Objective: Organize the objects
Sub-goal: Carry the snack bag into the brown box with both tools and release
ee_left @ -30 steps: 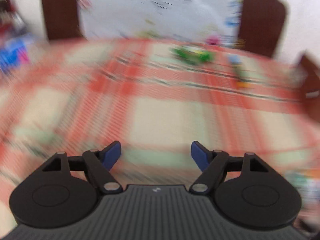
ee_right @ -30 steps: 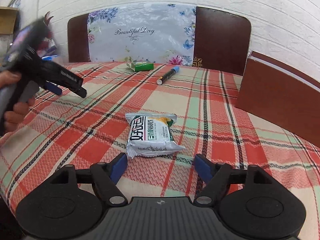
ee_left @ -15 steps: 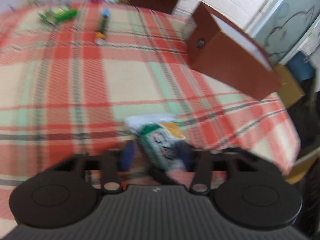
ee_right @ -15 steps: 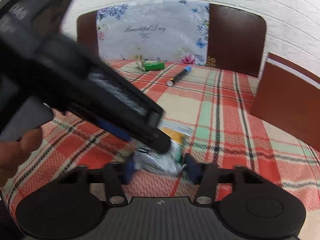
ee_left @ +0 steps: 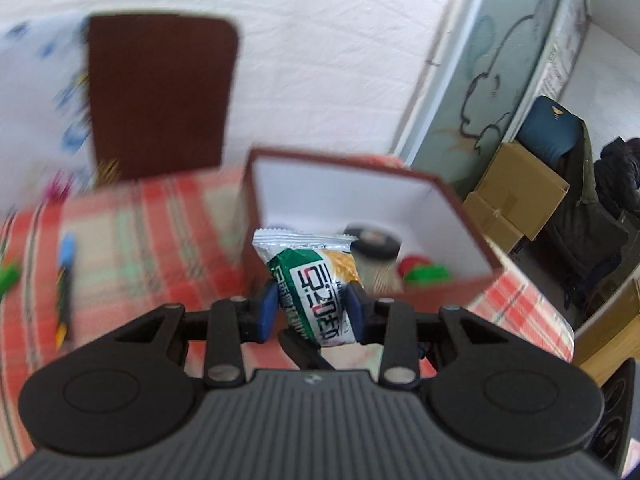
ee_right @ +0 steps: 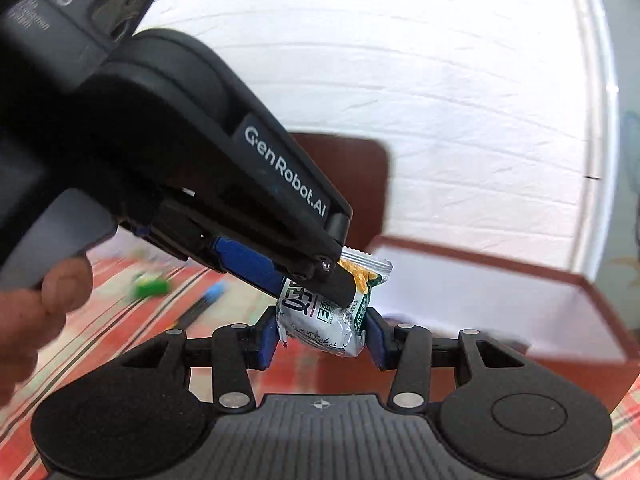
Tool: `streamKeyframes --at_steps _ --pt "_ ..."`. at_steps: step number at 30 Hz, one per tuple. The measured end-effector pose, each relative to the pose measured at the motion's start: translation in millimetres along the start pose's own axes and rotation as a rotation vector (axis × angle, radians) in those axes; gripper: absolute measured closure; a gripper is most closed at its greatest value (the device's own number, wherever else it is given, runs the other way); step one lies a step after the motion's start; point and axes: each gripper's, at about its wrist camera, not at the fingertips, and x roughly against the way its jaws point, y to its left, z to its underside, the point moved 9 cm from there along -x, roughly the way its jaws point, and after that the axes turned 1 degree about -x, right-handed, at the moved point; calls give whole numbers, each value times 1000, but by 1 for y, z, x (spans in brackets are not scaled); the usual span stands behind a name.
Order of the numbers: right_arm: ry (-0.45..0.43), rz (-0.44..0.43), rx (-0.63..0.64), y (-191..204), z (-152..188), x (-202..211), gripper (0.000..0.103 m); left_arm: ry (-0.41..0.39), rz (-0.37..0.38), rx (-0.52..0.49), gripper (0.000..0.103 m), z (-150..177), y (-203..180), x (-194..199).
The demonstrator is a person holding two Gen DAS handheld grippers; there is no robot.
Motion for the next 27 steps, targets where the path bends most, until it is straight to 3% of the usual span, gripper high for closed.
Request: streamKeyframes --at_steps 4,10,14,20,27 --pt "21 44 -38 -36 -6 -40 59 14 3 -22 65 -26 -5 -44" --pt "92 62 -64 -63 7 -90 59 60 6 -20 65 -35 1 -97" --pt "93 75 -65 -71 9 -106 50 63 -25 -26 65 -37 6 -116" --pt "78 97 -94 -70 10 -94 49 41 -36 -68 65 -35 2 -103" --pt "1 128 -140 -56 13 -31 45 -40 -40 -104 65 -11 -10 -42"
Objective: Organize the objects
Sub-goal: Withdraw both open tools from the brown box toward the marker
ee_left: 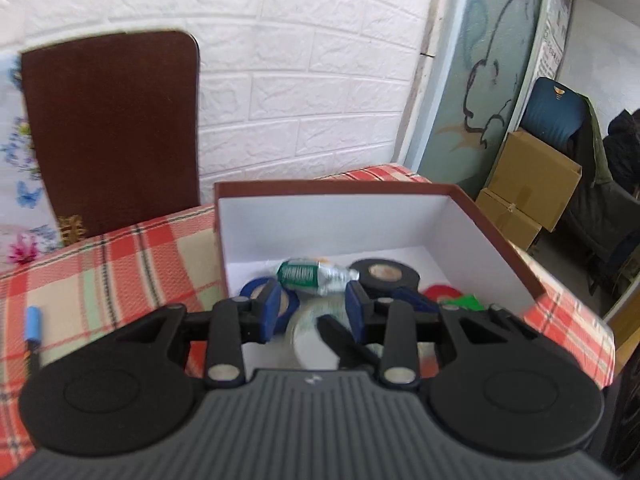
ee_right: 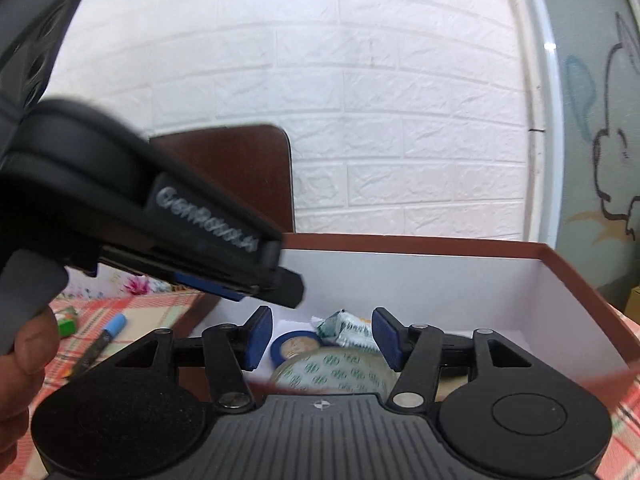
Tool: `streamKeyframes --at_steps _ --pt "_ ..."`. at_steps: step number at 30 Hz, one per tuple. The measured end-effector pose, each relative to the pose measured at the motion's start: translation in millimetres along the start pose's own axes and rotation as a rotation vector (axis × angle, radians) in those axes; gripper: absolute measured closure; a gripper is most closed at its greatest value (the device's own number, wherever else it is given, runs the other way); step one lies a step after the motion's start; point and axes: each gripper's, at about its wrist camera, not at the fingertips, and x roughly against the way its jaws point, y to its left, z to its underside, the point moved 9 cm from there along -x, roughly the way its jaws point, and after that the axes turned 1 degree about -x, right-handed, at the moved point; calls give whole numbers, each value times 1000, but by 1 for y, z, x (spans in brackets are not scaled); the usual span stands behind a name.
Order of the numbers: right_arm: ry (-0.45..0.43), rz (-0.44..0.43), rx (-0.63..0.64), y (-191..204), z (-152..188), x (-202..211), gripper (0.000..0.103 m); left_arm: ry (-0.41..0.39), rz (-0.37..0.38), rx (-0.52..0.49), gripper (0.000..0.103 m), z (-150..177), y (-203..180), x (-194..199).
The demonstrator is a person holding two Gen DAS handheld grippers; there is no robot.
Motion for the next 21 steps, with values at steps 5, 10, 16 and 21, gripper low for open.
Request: streamKeyframes --at_steps 5,10,16,21 --pt "-32 10 14 27 20 45 39 -9 -34 -1 62 26 0 34" --pt "81 -63 -8 25 45 78 39 36 -106 -4 62 55 13 48" --pt "229 -142 -20 65 88 67 40 95 -213 22 62 94 51 61" --pt "273 -166 1 85 95 52 40 125 -316 32 62 119 92 72"
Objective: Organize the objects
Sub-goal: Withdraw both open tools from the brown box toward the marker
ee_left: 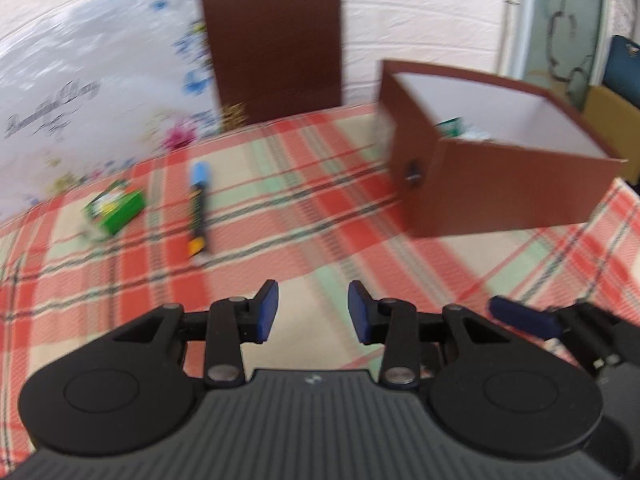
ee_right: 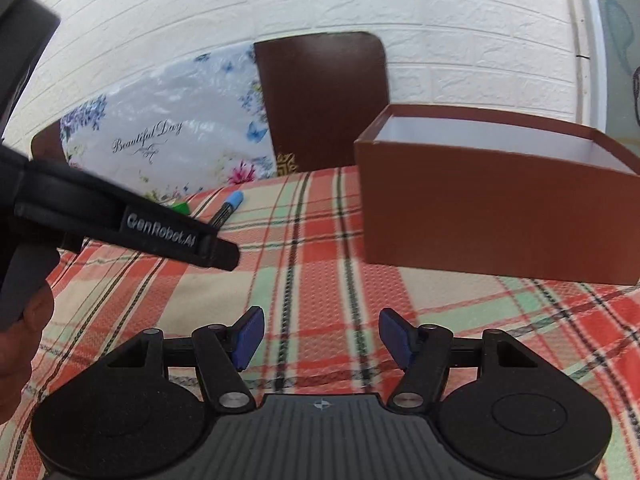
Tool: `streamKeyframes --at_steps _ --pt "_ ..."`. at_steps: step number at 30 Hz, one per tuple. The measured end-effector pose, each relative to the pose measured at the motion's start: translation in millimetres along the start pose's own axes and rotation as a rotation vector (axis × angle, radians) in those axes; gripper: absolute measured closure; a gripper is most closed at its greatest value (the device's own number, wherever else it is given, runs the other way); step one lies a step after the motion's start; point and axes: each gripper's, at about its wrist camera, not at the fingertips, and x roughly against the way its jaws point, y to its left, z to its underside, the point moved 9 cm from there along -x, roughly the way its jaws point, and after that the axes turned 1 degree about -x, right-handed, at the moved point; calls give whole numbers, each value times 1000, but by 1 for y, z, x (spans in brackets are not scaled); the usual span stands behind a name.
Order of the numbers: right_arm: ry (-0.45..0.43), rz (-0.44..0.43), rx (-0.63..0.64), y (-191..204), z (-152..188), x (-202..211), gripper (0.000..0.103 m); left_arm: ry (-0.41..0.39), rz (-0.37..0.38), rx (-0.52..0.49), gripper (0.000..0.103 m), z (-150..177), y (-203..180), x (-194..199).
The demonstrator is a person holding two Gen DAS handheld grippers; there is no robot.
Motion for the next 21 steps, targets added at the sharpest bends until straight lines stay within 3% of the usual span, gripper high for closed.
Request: streamKeyframes --at_steps 12,16,17,19,21 --pt "97 -58 146 65 19 -19 40 3 -159 106 61 34 103 -1" --pt "96 -70 173 80 10 -35 40 22 -228 218 60 54 157 -8" --pt "94 -75 176 85 6 -42 40 25 -245 255 54 61 171 -11" --pt "91 -83 181 92 -1 -57 40 -31 -257 312 48 69 192 -8" --pt "84 -91 183 99 -9 -74 40 -96 -288 302 48 77 201 -5"
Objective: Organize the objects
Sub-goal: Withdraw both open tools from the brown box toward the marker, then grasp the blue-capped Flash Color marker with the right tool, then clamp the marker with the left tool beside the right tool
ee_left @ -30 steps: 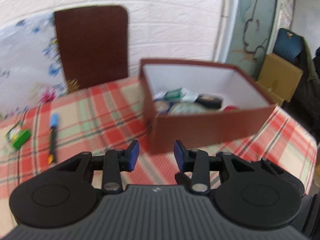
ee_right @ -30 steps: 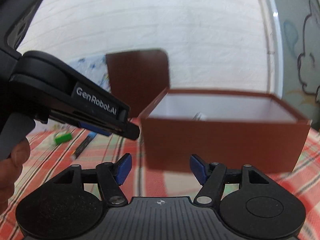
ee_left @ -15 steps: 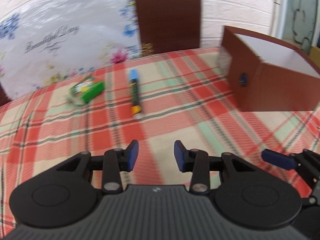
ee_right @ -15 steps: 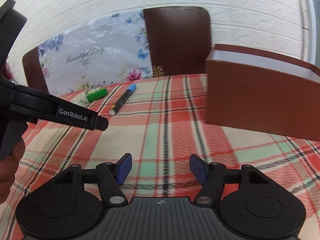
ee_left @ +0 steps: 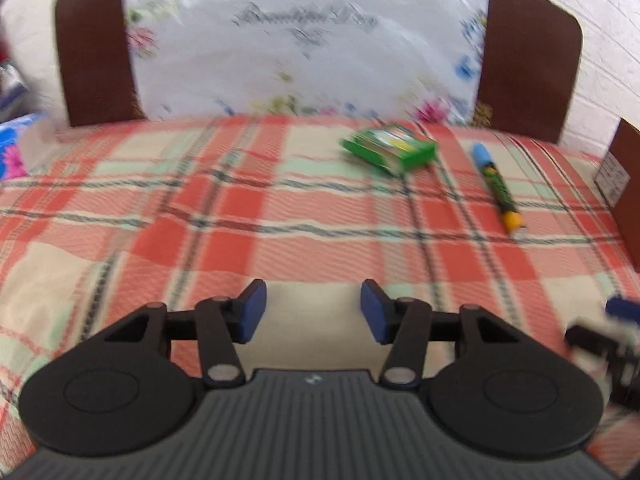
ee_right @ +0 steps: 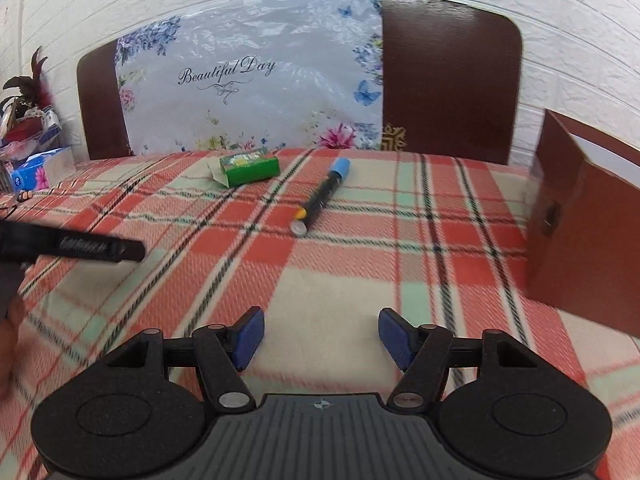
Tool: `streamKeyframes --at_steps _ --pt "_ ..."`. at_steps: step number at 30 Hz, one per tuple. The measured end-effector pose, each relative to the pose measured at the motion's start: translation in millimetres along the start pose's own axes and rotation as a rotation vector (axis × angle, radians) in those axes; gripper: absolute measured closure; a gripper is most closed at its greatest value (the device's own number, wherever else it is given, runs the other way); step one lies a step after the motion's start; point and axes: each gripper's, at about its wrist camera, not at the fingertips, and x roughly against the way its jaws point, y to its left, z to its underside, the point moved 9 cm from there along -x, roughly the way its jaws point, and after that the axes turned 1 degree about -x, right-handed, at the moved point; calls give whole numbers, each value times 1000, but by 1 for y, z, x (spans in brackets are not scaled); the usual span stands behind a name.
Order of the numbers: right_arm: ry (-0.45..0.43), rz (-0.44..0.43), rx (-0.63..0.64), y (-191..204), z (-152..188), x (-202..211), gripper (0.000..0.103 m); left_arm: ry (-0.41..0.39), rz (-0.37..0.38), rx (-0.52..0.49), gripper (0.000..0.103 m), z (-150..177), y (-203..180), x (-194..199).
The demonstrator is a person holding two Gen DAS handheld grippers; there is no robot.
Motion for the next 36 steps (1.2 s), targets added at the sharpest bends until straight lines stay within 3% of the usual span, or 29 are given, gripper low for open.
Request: streamKeyframes --at_steps 7,9,11,12,14,18,23,26,31,33,34,36 --pt "-1 24 2 -1 -42 -66 44 -55 4 -5 44 -1 -4 1" --pt "7 19 -5 -3 -48 -82 53 -55 17 12 43 0 0 -2" --pt "6 11 -9 -4 -52 -87 76 -56 14 8 43 0 -1 -2" --pt "7 11 -12 -4 -52 -86 82 -57 13 7 43 0 -1 -2" --pt "13 5 -20 -5 -46 -78 88 -56 15 10 42 0 -1 -2" --pt "28 -34 -51 -1 -19 -39 88 -55 10 3 42 1 -1 -3" --pt "55 -120 -182 -2 29 33 88 -45 -7 -25 40 0 -4 -3" --pt "70 -154 -255 -6 49 63 88 14 -39 -50 40 -1 -12 2" --pt "83 -213 -400 -18 60 79 88 203 263 59 40 9 -77 41" --pt "83 -239 -436 -22 60 82 88 276 366 76 31 16 -109 53" --pt "85 -256 -456 -23 60 83 88 320 406 82 21 21 -124 56" --pt "85 -290 -497 -26 62 87 88 385 431 70 17 33 -149 57"
